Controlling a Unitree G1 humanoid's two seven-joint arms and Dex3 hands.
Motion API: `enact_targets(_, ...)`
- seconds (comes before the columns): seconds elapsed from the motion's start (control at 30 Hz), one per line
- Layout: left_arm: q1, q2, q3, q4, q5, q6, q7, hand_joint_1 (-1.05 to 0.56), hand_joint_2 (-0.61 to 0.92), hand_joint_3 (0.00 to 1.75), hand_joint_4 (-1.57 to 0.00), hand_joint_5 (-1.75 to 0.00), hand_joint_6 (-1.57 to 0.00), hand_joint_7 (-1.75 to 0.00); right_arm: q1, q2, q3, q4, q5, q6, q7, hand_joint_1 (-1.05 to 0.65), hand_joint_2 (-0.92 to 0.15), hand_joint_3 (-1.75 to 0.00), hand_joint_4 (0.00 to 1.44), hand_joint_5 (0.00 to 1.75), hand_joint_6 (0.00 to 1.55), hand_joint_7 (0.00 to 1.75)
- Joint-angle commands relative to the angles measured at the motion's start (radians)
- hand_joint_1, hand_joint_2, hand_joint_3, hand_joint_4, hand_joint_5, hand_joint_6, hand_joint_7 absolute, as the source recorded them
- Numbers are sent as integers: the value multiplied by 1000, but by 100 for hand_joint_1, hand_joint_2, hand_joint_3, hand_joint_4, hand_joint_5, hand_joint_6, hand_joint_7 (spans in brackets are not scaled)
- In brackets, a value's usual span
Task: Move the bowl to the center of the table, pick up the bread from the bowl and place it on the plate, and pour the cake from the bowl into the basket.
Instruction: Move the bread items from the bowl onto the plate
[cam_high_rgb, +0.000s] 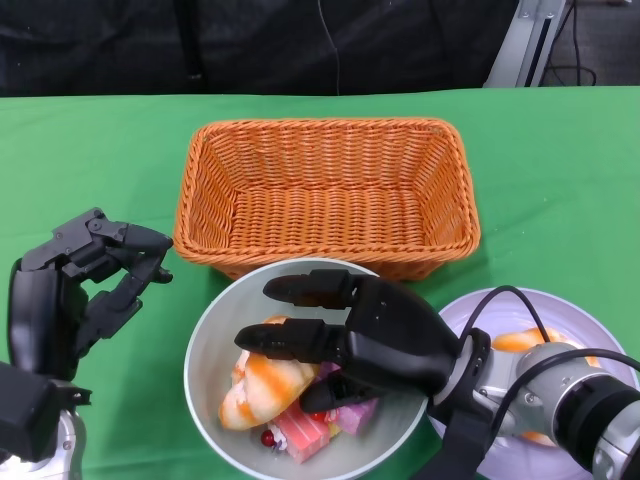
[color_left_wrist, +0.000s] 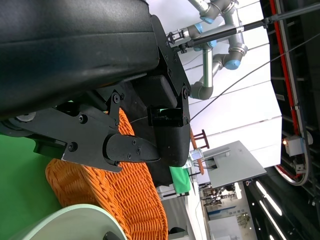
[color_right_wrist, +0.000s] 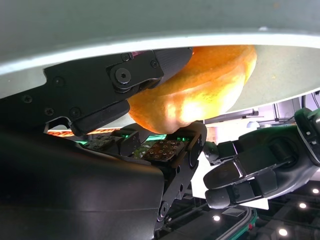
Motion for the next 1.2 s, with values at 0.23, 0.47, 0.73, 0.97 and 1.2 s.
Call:
enact_targets(0.23,-13,19,11,14,-11,-36,0,-24,92,28,-84,-127,-95,-90,-20,20,11,48,6,17,9,-71,-91,-1,88,3,70,1)
enact_targets(0.47,-19,15,10,26,-26,-46,-11,-25,92,27,-84,-127,-95,-90,-32,27,15,67,17,-16,44,-50,-92,-1,95,5,75,2)
enact_targets(0.73,-24,16,8,33,-17,-59,1,-25,92,28,-85,-127,-96,-89,-25,45,3,76,51,-61,41,-30,-92,-5,119,16,89,5)
enact_targets(0.97,-27,18,9,38,-6,-72,7,-22,92,31,-83,-132,-94,-93,-15,55,-32,91,117,-118,101,-24,-92,-1,100,75,96,1)
enact_targets(1.2,-27,19,8,39,-6,-70,3,-24,92,30,-83,-132,-93,-95,-17,64,-46,94,138,-107,123,-18,-92,-14,79,139,112,7)
